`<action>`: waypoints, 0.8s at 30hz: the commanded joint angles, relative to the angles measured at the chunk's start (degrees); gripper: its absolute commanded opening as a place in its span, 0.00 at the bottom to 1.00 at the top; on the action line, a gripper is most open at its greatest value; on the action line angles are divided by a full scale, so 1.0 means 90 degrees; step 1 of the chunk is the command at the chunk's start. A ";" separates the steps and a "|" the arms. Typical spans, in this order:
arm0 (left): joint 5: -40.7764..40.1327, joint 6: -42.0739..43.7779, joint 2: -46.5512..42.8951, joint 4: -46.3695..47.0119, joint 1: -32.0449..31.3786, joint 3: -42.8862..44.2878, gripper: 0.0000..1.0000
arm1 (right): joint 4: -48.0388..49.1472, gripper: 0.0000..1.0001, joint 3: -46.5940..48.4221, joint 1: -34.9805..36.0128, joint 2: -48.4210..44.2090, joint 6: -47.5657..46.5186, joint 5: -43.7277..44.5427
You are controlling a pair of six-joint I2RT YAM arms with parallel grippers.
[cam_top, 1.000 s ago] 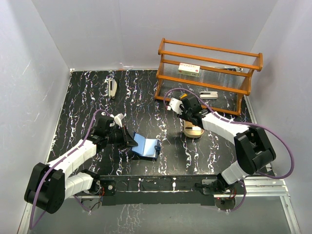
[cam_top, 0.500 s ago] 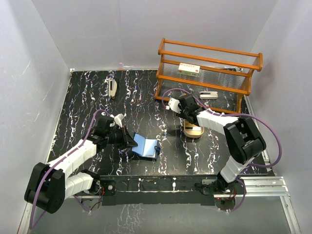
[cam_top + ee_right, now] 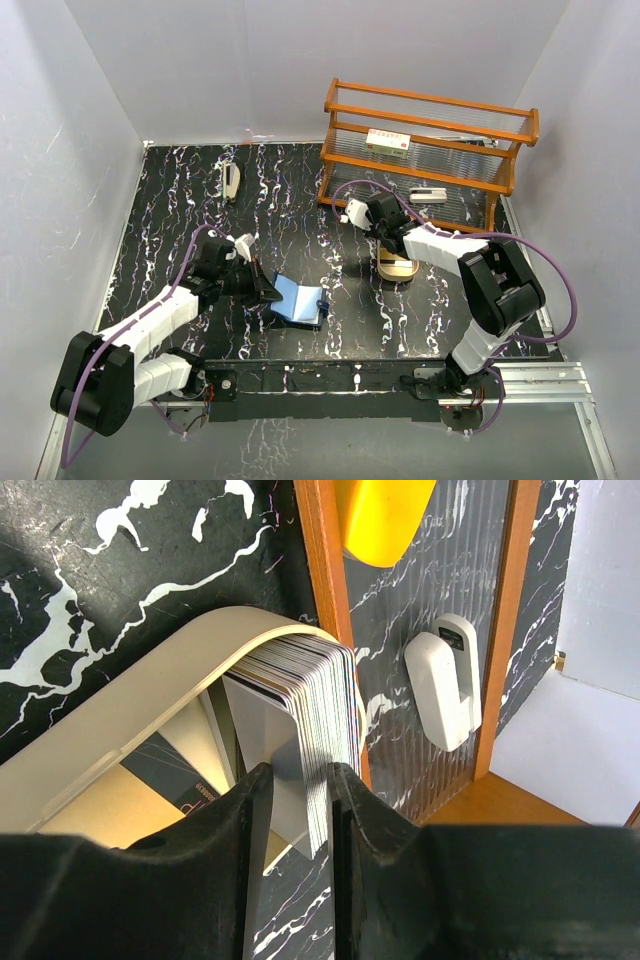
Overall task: Put the credit cards into the card holder
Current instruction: Pick up the credit card from the storage box.
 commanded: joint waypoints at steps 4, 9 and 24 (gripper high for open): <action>0.0119 0.0014 0.0008 0.0033 -0.0011 0.0109 0.00 | 0.0319 0.22 0.0212 -0.0037 -0.0090 -0.0072 0.0210; 0.0119 0.0016 -0.0002 0.0024 -0.0009 0.0115 0.00 | 0.0274 0.22 0.0253 -0.0034 -0.0127 -0.0062 0.0246; 0.0119 0.0007 -0.0032 0.0022 -0.0009 0.0122 0.00 | 0.0053 0.15 0.0379 -0.0038 -0.0312 -0.0082 0.0314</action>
